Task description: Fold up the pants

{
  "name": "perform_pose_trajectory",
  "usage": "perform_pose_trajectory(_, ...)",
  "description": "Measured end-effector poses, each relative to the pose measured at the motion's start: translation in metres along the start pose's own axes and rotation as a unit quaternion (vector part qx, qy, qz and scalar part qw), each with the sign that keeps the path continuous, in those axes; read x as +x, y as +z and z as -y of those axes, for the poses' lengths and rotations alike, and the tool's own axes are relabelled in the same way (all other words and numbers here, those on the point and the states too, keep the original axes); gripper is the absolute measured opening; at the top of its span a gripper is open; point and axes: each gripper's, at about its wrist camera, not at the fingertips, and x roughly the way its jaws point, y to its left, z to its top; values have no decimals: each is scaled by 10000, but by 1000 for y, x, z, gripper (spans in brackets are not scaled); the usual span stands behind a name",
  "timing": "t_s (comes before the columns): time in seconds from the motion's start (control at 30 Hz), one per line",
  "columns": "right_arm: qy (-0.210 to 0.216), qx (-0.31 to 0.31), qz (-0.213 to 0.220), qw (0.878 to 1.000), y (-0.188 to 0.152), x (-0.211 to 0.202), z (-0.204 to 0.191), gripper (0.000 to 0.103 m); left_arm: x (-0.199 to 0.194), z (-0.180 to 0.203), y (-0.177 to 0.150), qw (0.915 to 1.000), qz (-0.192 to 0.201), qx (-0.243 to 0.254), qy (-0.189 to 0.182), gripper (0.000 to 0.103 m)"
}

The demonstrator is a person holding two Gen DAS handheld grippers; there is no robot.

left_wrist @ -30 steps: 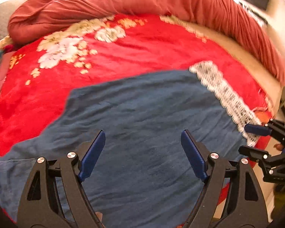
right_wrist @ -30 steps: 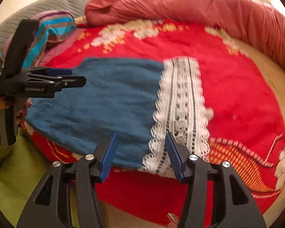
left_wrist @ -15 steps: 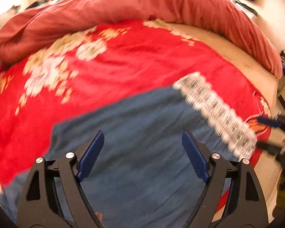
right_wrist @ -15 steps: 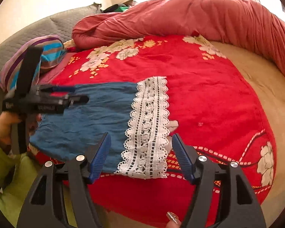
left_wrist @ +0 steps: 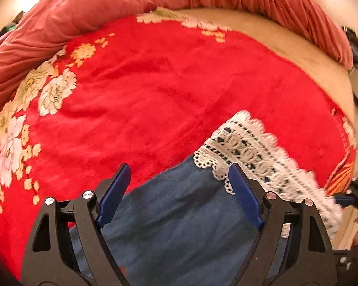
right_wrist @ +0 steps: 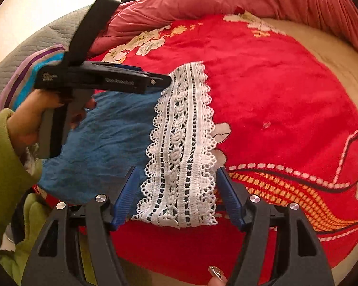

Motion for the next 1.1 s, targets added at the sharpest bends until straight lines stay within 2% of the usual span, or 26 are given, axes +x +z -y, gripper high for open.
perform_pose_trajectory(0.1,61,52,18,10000,-1,2,2,66,11,-4,-5,9998,-51,-100,-158,76)
perform_pose_trajectory(0.13,96,96,22,9999,-1,4,3,66,14,-6,-6,9995,-73,-177,-256,74)
perform_pose_trajectory(0.17,138,126,33,9998,-1,5,3,66,15,-7,-8,9986,-119,-273,-448,57)
perform_pose_trajectory(0.2,212,150,51,9996,0,5,3,67,14,-6,-10,9975,-113,-308,-621,45)
perform_pose_trajectory(0.23,361,201,82,9991,0,6,3,66,12,-2,-10,9979,-70,-221,-600,41)
perform_pose_trajectory(0.27,420,229,82,9988,1,7,4,66,10,5,-11,9982,-52,-110,-586,30)
perform_pose_trajectory(0.3,457,236,77,9986,2,8,3,62,8,9,-11,9983,-46,-53,-575,23)
perform_pose_trajectory(0.37,423,109,60,9990,4,11,0,49,8,13,-10,9987,-72,-39,-497,19)
perform_pose_trajectory(0.4,444,69,72,9990,4,12,-1,38,8,12,-10,9983,-101,-154,-556,14)
perform_pose_trajectory(0.43,483,82,81,9988,5,13,0,29,8,9,-11,9979,-105,-226,-605,12)
perform_pose_trajectory(0.6,646,-16,272,9975,11,4,-7,21,1,-5,-16,9947,139,-451,-918,6)
perform_pose_trajectory(0.87,923,-644,564,9920,33,-15,-54,19,-31,-30,-27,9845,623,-1034,-1270,5)
perform_pose_trajectory(1.1,1303,-1379,517,9805,46,-9,-119,19,-77,-74,-56,9742,1135,-1515,-1227,5)
